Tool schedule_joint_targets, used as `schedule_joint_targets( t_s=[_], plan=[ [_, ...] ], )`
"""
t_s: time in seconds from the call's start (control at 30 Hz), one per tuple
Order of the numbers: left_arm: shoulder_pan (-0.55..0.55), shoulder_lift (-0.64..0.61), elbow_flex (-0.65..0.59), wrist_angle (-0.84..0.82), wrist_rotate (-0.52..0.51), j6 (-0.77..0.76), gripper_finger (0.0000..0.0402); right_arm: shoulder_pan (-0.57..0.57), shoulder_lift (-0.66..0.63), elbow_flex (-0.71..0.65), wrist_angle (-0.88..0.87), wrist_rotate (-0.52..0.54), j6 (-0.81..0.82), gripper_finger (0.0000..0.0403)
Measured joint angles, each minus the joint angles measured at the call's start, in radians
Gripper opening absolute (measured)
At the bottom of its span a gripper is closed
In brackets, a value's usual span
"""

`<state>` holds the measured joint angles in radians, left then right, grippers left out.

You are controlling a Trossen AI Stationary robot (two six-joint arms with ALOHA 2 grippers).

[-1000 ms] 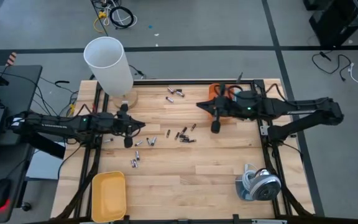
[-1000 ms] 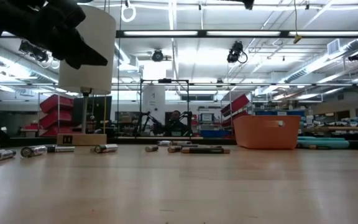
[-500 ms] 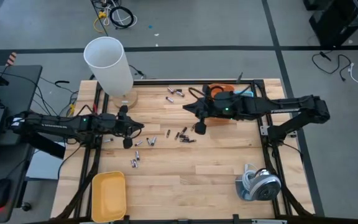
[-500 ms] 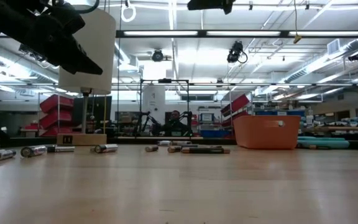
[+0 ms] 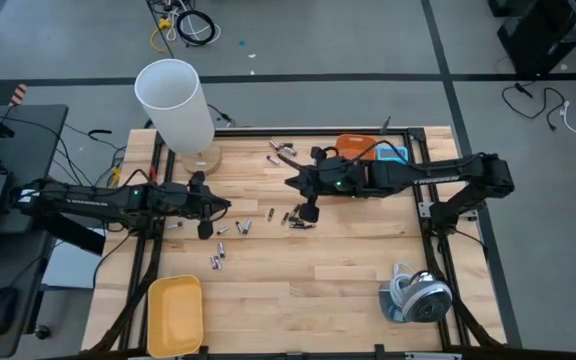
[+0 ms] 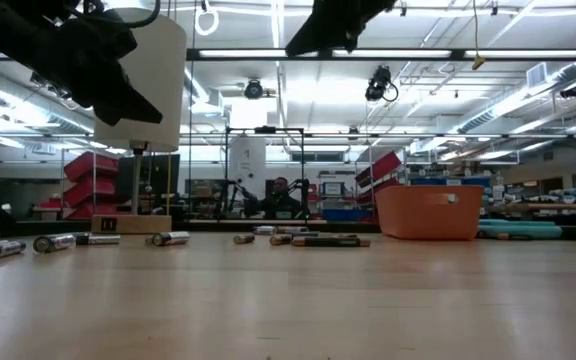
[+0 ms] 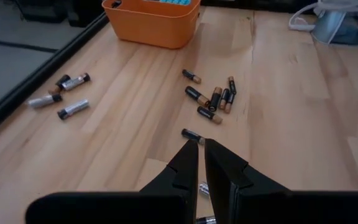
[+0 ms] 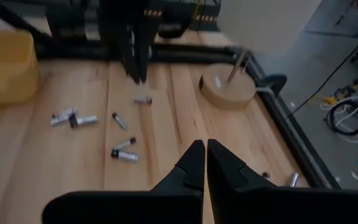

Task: Sort batteries
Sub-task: Put the black battery into the orange bin

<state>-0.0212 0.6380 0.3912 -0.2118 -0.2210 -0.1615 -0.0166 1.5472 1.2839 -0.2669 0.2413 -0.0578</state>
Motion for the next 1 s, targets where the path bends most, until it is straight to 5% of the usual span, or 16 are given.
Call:
schedule_joint_targets(
  t_s=[0.6, 1.0],
  plan=[
    [0.000, -0.004, 0.000, 0.003, 0.050, -0.007, 0.0030, 0.038, 0.234, 0.000, -0.166, -0.011, -0.077, 0.0007],
    [0.000, -0.004, 0.000, 0.002, 0.049, -0.007, 0.0030, 0.071, 0.350, 0.000, -0.257, -0.112, -0.135, 0.0007]
  ],
)
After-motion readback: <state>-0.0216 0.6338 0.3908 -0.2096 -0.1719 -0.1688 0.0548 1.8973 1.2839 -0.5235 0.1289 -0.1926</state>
